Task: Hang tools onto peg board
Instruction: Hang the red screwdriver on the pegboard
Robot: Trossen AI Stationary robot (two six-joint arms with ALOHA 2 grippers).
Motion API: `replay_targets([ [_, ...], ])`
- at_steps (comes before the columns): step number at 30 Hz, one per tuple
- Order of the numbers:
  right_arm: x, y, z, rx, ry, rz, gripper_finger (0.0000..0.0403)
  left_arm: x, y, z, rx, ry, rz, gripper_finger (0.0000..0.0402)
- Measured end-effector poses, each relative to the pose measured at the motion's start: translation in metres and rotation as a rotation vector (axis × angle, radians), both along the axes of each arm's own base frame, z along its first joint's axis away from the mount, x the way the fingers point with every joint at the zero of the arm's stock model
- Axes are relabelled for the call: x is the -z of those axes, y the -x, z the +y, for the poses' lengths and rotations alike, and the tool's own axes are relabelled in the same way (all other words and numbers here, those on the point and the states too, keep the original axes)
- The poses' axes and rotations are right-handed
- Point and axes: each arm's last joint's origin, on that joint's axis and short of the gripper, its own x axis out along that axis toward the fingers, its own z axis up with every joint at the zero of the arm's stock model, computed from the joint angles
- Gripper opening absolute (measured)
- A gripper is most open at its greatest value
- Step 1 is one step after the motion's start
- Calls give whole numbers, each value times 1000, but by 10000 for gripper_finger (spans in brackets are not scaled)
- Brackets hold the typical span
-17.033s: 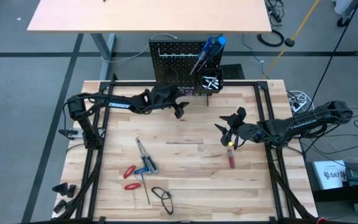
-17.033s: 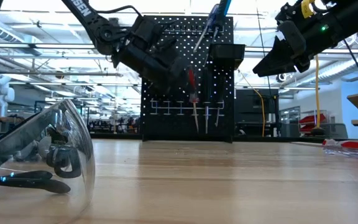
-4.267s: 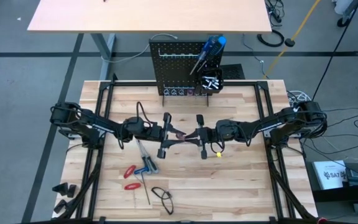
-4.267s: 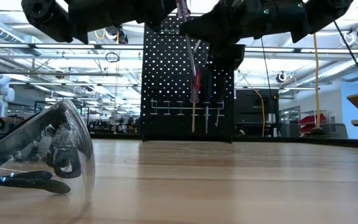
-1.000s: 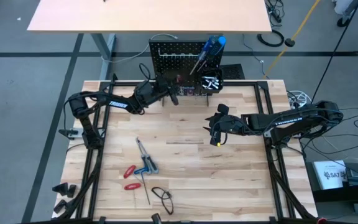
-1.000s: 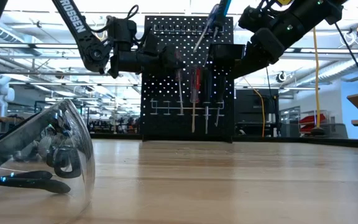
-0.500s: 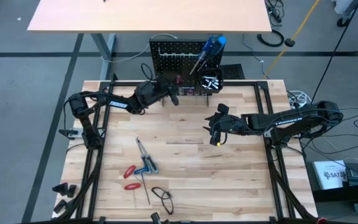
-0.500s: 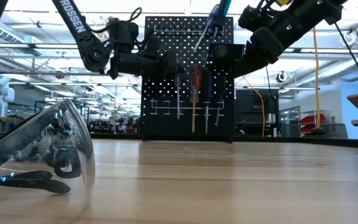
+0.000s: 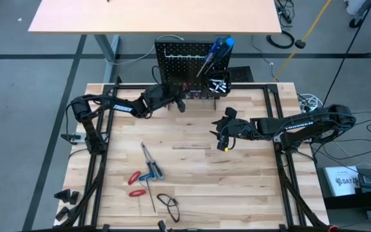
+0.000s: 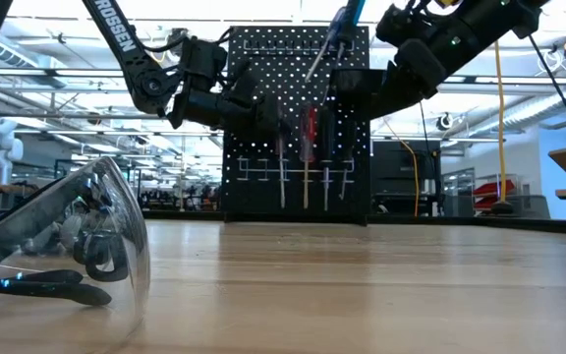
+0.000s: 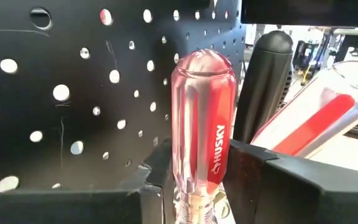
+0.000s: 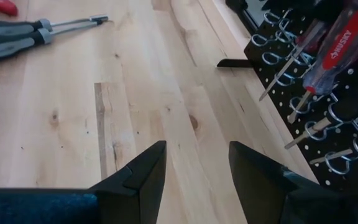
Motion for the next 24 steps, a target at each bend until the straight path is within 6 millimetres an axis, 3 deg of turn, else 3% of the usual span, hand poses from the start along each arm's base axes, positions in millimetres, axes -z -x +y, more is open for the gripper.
replay_targets([
  [4, -1, -1, 1, -33, -24, -13, 166, 0, -1, -1, 3, 1, -3, 107],
  [13, -1, -1, 1, -41, -32, -13, 166, 0, -2, -4, 5, 2, -1, 211],
  [24, -1, -1, 1, -41, -33, -12, 166, 0, -3, -6, 66, 8, -1, 228],
])
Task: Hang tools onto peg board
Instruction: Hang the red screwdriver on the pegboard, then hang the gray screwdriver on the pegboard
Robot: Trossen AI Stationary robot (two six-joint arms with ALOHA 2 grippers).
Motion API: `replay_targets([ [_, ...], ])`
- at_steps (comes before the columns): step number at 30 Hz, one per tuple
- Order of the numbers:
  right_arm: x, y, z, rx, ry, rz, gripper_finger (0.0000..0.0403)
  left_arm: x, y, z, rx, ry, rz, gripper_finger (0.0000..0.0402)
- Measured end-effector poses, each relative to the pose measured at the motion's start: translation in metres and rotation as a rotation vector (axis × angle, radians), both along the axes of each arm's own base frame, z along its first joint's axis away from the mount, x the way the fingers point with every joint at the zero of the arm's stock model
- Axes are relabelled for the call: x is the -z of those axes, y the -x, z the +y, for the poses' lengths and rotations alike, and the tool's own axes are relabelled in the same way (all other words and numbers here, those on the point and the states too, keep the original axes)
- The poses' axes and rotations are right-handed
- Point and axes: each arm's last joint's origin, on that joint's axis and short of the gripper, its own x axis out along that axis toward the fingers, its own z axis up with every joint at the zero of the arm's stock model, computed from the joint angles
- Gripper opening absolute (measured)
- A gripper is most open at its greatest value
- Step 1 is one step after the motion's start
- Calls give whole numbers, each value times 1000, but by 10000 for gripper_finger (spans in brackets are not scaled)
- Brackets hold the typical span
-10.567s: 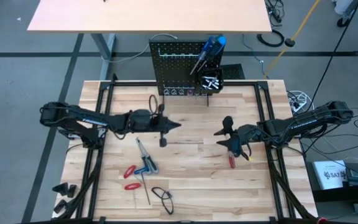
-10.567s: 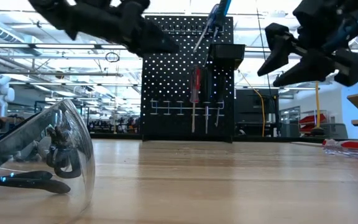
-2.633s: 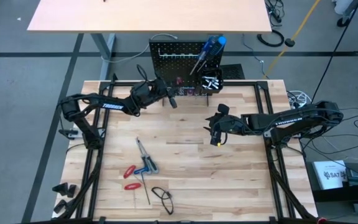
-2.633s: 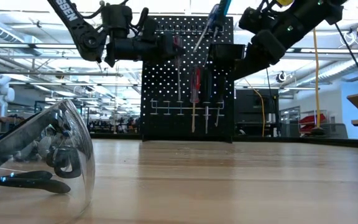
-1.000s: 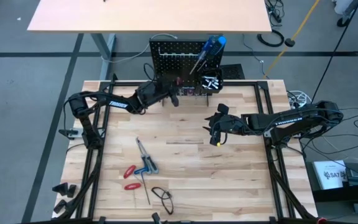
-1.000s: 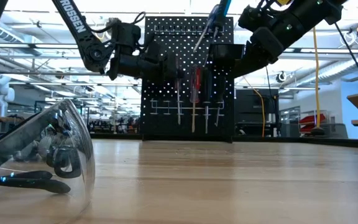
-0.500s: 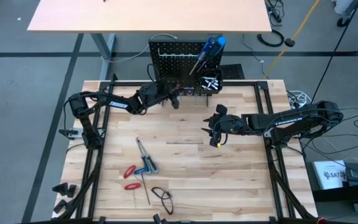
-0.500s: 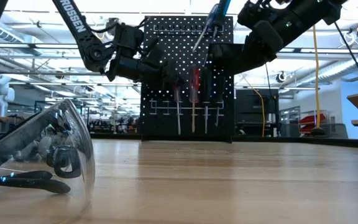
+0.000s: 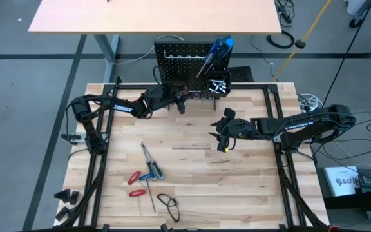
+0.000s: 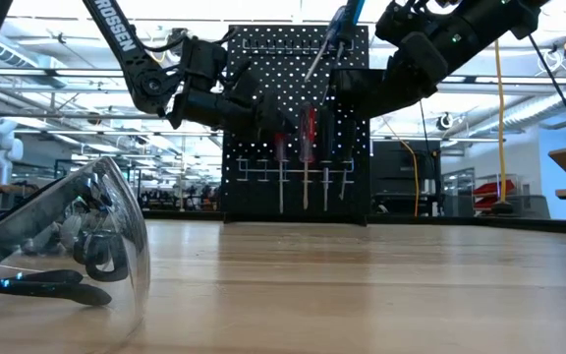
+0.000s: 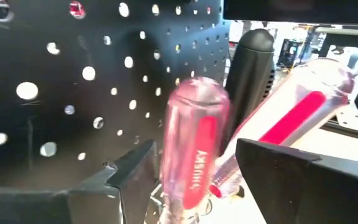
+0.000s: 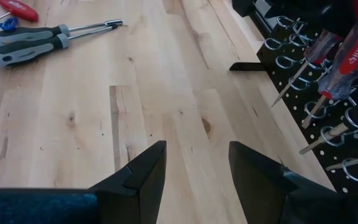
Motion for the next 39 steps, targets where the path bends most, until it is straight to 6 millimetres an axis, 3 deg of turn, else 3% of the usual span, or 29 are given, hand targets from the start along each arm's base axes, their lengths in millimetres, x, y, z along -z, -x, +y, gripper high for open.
replay_targets([
  [8, 0, 0, 0, 8, -12, -3, 166, -11, 3, -9, 23, 13, 43, 229],
  [16, 0, 0, 1, 6, -15, -4, 166, -33, 29, -30, 130, 153, 250, 229],
  [28, 0, 0, 2, -38, -47, -6, 166, -61, 76, -103, 366, 301, 546, 229],
  [39, -1, -1, 2, -38, -48, -26, 166, -47, 96, -169, 593, 577, 838, 228],
])
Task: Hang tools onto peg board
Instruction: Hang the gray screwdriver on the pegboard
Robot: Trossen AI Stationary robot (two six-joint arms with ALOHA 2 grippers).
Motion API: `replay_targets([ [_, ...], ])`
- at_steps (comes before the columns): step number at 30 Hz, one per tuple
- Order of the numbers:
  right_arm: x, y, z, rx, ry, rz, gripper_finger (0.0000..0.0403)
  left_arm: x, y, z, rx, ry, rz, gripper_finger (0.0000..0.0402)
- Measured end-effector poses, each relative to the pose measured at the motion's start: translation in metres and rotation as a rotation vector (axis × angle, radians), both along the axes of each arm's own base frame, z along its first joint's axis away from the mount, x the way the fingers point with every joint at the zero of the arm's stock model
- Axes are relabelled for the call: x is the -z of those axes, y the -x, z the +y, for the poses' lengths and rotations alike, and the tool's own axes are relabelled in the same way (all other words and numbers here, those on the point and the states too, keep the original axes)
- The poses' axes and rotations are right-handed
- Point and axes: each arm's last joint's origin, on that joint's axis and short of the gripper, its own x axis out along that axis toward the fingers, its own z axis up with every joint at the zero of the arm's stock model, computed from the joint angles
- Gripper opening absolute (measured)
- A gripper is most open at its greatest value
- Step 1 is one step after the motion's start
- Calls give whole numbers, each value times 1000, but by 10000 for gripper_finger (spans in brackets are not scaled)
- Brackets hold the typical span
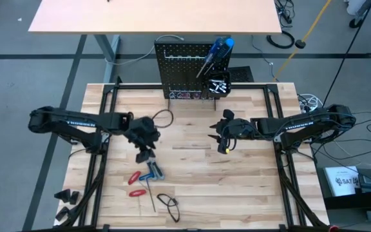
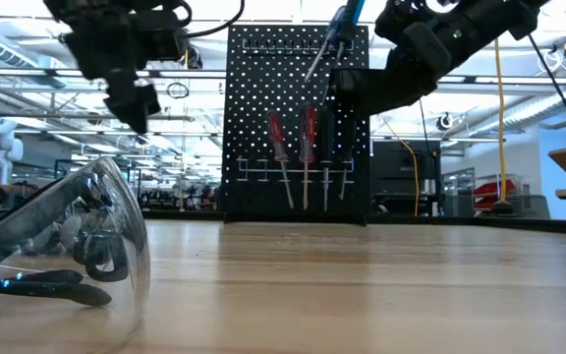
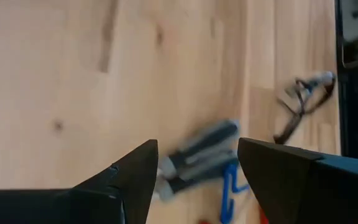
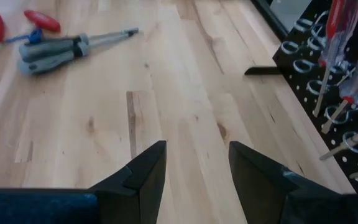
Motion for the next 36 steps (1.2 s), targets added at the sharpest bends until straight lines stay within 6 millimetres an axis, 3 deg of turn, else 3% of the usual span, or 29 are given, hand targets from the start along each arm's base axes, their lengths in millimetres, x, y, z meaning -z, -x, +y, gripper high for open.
replay_targets([
  [11, -10, -6, 1, 16, -99, -137, 166, 1, 2, -32, 141, -10, 2, 228],
  [18, -15, -9, 5, -59, -217, -202, 166, 1, 4, -45, 371, -157, -80, 228],
  [25, -18, -10, 5, -60, -226, -241, 166, 1, 6, -52, 401, -266, -95, 228],
  [31, -5, -18, 5, -56, -223, -191, 166, 2, 8, -58, 464, -288, -98, 228],
  [36, 13, -30, 5, -62, -202, -149, 166, 7, 19, -61, 508, -294, 10, 228],
])
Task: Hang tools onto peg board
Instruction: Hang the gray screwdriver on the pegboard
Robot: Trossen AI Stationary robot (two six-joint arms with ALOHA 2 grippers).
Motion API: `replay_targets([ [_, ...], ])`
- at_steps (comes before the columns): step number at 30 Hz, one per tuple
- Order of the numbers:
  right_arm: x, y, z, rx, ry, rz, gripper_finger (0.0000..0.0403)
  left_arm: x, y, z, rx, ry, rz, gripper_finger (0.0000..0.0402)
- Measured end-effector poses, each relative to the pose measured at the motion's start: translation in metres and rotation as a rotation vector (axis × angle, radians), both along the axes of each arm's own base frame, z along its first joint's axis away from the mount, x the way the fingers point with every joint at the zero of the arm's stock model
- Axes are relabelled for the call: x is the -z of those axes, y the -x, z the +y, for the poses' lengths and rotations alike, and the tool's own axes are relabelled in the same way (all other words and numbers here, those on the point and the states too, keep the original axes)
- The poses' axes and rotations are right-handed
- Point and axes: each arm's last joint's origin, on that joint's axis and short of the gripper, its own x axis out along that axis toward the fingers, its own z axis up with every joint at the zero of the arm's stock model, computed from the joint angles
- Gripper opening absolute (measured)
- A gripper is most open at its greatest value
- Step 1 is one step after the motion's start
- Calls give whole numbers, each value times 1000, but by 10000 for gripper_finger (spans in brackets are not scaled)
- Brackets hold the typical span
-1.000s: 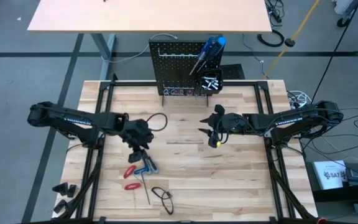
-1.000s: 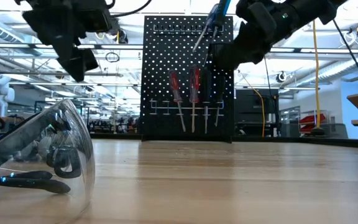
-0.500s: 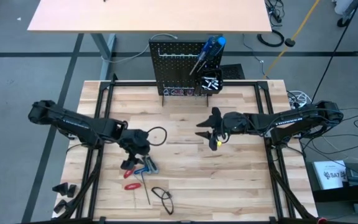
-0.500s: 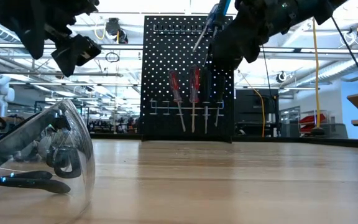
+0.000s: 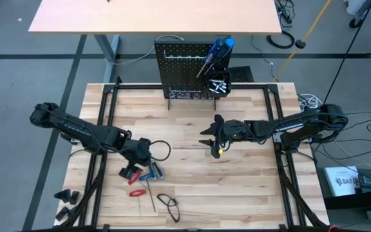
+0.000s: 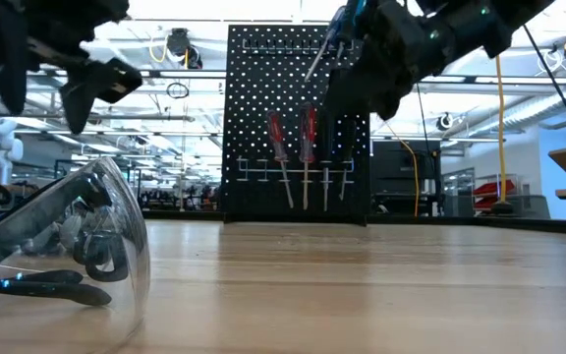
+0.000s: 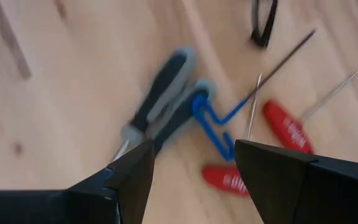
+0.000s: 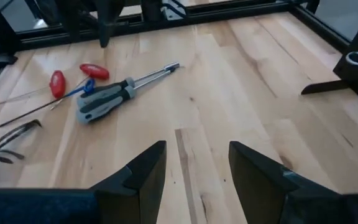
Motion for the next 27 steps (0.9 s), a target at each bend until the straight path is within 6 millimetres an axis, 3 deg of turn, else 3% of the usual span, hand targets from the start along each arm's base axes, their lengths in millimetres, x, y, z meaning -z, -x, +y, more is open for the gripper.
replay_targets([
  [11, 25, -15, 0, -2, 7, 37, 166, 12, 13, 3, 68, -146, 91, 228],
  [17, 27, -16, 0, -10, 25, 42, 166, 29, 1, 4, 209, -283, 72, 228],
  [27, 26, -16, 0, -10, 25, 39, 166, 71, -18, 12, 269, -340, 258, 227],
])
